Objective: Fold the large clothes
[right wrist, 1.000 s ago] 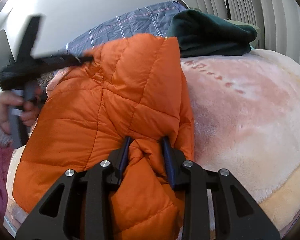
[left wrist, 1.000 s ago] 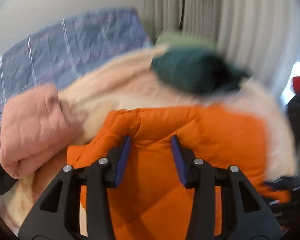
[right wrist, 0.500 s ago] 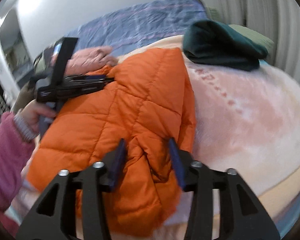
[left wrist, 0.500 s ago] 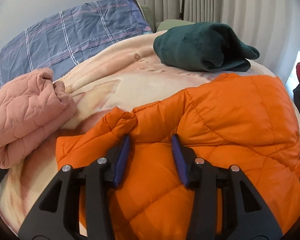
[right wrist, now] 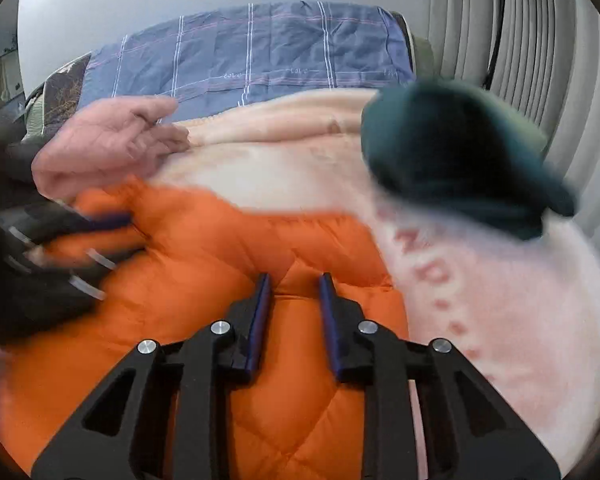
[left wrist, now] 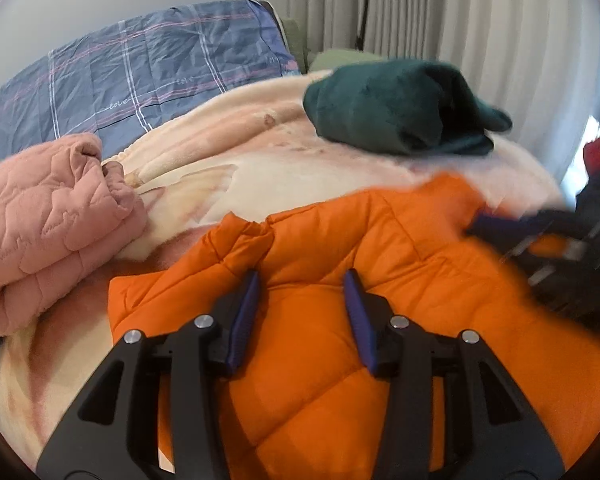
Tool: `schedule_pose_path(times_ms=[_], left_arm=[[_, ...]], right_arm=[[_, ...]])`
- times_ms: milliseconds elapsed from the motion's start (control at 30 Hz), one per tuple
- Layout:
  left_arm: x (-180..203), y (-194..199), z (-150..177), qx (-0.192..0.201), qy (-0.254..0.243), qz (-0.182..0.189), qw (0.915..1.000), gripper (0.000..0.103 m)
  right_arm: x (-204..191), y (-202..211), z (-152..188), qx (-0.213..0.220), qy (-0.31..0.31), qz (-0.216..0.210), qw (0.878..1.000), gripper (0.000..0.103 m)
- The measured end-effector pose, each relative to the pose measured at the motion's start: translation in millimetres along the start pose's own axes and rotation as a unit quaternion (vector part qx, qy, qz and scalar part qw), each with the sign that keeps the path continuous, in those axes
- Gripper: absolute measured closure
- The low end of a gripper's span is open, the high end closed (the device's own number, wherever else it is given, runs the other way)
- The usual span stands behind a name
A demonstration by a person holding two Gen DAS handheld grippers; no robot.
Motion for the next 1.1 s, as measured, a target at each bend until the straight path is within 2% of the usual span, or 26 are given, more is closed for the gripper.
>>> schedule_pose_path(times_ms=[167, 333, 733, 833, 933, 1000, 1067, 1100], left_arm=[[-3.7, -5.6, 8.1, 0.031, 0.026, 0.031, 0.9987, 0.057], [-7.9, -11.7, 12.9, 0.036, 0.049, 0.059, 0.9964, 0.057], [-9.7, -3.1, 20.5, 0.016, 0.050, 0.041, 0.9978, 0.057], [-11.3, 13.7, 22.4, -0.001, 0.058, 0.019, 0.9981, 0.057], [-7.8, 45.5, 20.5, 0.002, 0.069, 0.007, 0.9976, 0.048], [9.7, 80.0, 18.4, 0.024, 0.047, 0.012, 0.9985, 0.039], [35.4, 118.7, 26.1, 0.037, 0.003, 0.004, 0.9993, 0.029], [45.2, 130.6, 31.3, 0.039, -0.012, -0.001, 0.9992, 0.027]], right_arm=[[5.3, -4.1, 5.9, -0.009, -0.026, -0.033, 0.999, 0.078], [3.9, -12.5, 8.6, -0.025, -0.051, -0.060, 0.997, 0.078], [-0.1, -11.6, 7.6, -0.026, -0.038, -0.056, 0.997, 0.078], [0.1, -11.5, 7.8, -0.025, -0.039, -0.056, 0.997, 0.078], [1.1, -12.3, 7.6, -0.027, -0.048, -0.061, 0.997, 0.077], [1.3, -12.5, 7.6, -0.027, -0.050, -0.063, 0.996, 0.078], [1.3, -12.0, 7.6, -0.027, -0.051, -0.064, 0.996, 0.077], [1.4, -12.1, 7.5, -0.026, -0.053, -0.066, 0.996, 0.077]])
Point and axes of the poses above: each gripper's, at about its wrist camera, not at the fingertips, and y roughly against the way its jaws point, x to its right, z to its underside, the point moved 10 cm from there along -y, roughly the way its jaws point, and after that the axes turned 15 degrees about -y, right-handed, at the moved point
